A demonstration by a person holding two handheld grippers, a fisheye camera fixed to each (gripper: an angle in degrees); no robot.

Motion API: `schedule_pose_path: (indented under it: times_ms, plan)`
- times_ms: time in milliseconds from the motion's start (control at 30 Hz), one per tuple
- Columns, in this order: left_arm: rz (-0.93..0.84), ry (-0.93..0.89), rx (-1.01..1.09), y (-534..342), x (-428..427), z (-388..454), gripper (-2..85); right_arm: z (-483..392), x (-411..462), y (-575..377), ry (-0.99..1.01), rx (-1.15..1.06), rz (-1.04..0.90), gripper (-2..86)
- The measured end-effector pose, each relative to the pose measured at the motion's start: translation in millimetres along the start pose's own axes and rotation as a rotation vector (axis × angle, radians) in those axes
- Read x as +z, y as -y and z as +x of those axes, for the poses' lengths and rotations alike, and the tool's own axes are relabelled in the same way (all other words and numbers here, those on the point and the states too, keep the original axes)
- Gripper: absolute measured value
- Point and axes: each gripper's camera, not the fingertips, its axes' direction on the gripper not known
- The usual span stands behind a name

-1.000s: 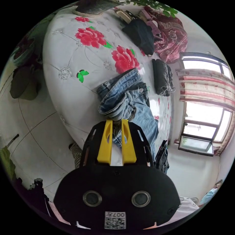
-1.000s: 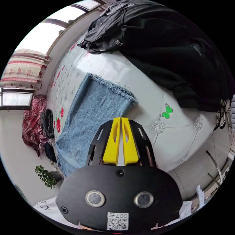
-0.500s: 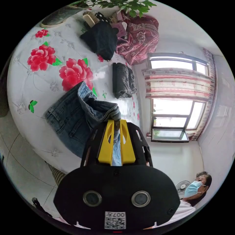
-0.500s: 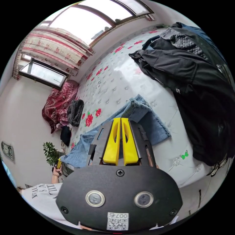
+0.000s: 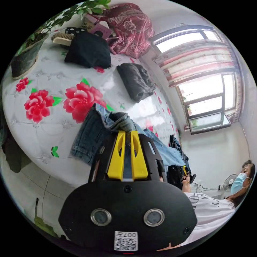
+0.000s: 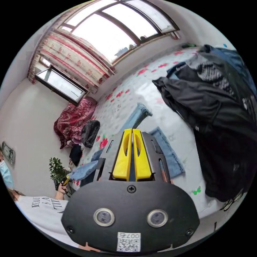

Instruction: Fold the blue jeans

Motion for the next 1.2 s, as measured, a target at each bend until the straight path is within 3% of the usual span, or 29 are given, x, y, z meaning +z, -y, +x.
schedule_pose_path:
  times_ms: [100,167,467,633,700,933,1067,1200]
  plan:
    - [-0.155,0.015,-0.203,-24,37,-62,1.3,74,40,-36,-0.08,0.211,-0.116,-0.2]
    - [-0.152,-0.011,-0.239,-26,38,-76,0.9,93,47,-47,-0.109,0.252,-0.156,-0.2]
    - [-0.083,0.085,-0.011,18,6,-26,0.8,55,-27,-48,-0.014,0.068,-0.041,-0.2]
    - [-0.275,0.192,-0.216,4,71,-85,1.5,128,26,-91,-0.193,0.25,-0.222,-0.2]
    - [-0.22,0.104,-0.315,2,65,-103,1.9,152,23,-101,-0.132,0.34,-0.174,-0.1]
    - [-0.185,0.132,-0.219,-3,47,-97,3.6,167,-2,-117,-0.117,0.385,-0.089,1.4]
    - [-0.022,0.027,-0.294,-38,20,-116,6.0,187,-33,-151,0.022,0.465,0.065,7.6]
    - [0.196,-0.059,-0.379,-88,0,-134,8.3,210,-15,-184,0.147,0.537,0.099,9.3]
